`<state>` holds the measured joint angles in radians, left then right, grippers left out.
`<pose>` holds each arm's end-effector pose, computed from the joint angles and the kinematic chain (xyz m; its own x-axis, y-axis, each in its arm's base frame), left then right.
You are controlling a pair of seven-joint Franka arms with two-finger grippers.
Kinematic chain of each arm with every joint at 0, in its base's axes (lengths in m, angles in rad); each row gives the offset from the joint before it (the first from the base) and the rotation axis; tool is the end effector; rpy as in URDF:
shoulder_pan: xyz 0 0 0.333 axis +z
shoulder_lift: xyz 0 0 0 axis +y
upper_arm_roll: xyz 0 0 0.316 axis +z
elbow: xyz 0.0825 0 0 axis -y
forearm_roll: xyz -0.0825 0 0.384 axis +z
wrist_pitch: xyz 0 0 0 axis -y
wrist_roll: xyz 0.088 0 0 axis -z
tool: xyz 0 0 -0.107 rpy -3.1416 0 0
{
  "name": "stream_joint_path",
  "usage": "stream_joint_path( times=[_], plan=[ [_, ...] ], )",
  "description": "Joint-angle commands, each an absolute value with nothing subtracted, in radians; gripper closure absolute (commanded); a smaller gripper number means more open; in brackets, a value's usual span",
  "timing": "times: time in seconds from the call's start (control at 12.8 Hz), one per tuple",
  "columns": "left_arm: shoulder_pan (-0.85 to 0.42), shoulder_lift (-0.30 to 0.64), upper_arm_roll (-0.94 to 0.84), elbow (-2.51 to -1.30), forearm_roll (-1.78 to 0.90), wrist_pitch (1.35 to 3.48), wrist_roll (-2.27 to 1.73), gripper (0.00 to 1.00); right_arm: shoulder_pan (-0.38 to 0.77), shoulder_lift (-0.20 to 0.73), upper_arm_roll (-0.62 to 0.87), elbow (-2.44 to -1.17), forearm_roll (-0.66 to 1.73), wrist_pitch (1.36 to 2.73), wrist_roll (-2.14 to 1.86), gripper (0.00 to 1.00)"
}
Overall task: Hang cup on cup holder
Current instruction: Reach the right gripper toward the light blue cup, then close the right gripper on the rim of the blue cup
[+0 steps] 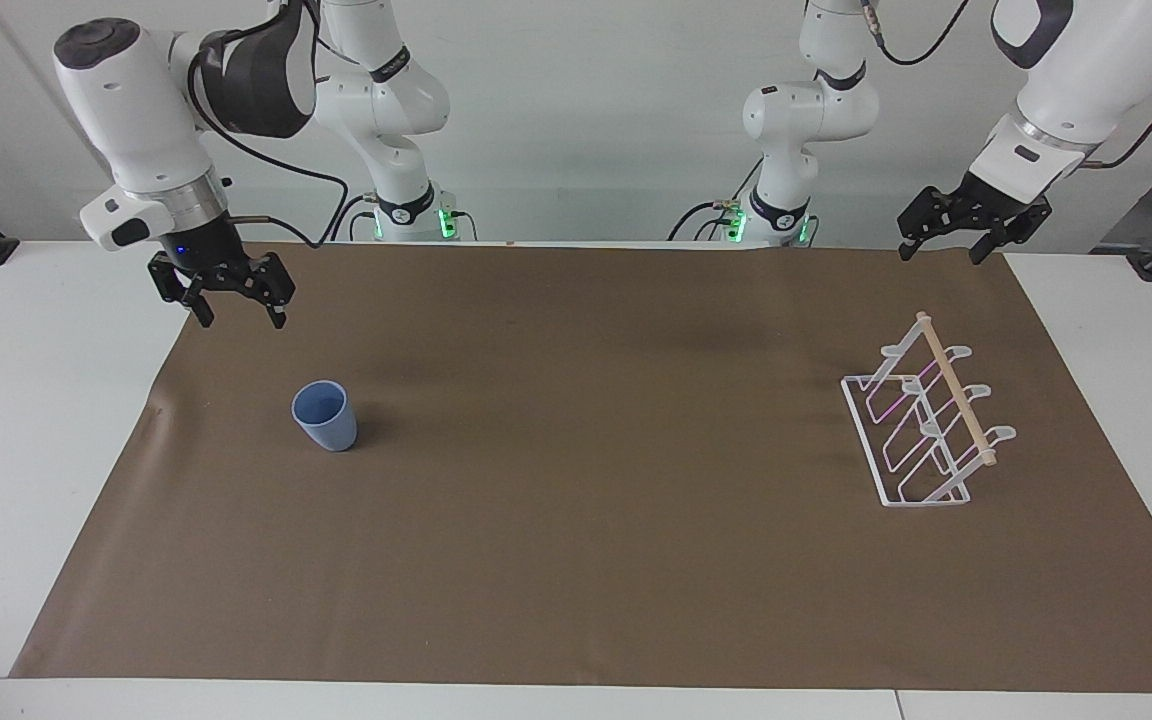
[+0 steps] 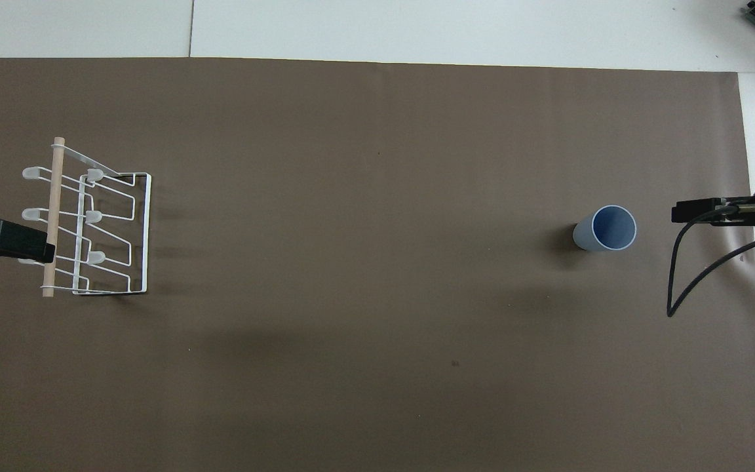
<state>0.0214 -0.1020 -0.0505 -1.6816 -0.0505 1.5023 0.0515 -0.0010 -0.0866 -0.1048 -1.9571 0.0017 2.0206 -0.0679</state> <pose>0.5137 -0.0220 0.6214 0.9937 -0.0832 -0.0748 -0.0796 -0.9956 0.0493 0.5460 -0.0594 0.5275 0.9880 -0.0384 0.1494 -0.0388 -0.9992 -0.0005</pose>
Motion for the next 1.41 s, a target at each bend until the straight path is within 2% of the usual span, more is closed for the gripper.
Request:
stream_joint_path(
  times=[0.0,0.47,0.62,1.09,1.33],
  plan=[
    [0.028,-0.135,-0.054,-1.723,-0.060,1.531,0.055,0.00,0.002,-0.089,-0.098,-2.046,0.002,2.115,-0.044,0.00],
    [0.028,-0.135,-0.054,-1.724,-0.060,1.529,0.054,0.00,0.002,0.054,-0.094,-2.069,0.002,2.278,-0.055,0.00],
    [0.028,-0.138,-0.054,-1.727,-0.060,1.531,0.055,0.00,0.000,0.080,-0.094,-2.071,0.002,2.284,-0.055,0.00],
    [0.028,-0.150,-0.054,-1.755,-0.060,1.545,0.055,0.00,-0.005,0.069,-0.095,-2.144,0.002,2.287,-0.057,0.00],
    [0.026,-0.152,-0.054,-1.758,-0.060,1.545,0.055,0.00,-0.009,0.068,-0.097,-2.195,0.002,2.382,-0.055,0.00]
  ],
)
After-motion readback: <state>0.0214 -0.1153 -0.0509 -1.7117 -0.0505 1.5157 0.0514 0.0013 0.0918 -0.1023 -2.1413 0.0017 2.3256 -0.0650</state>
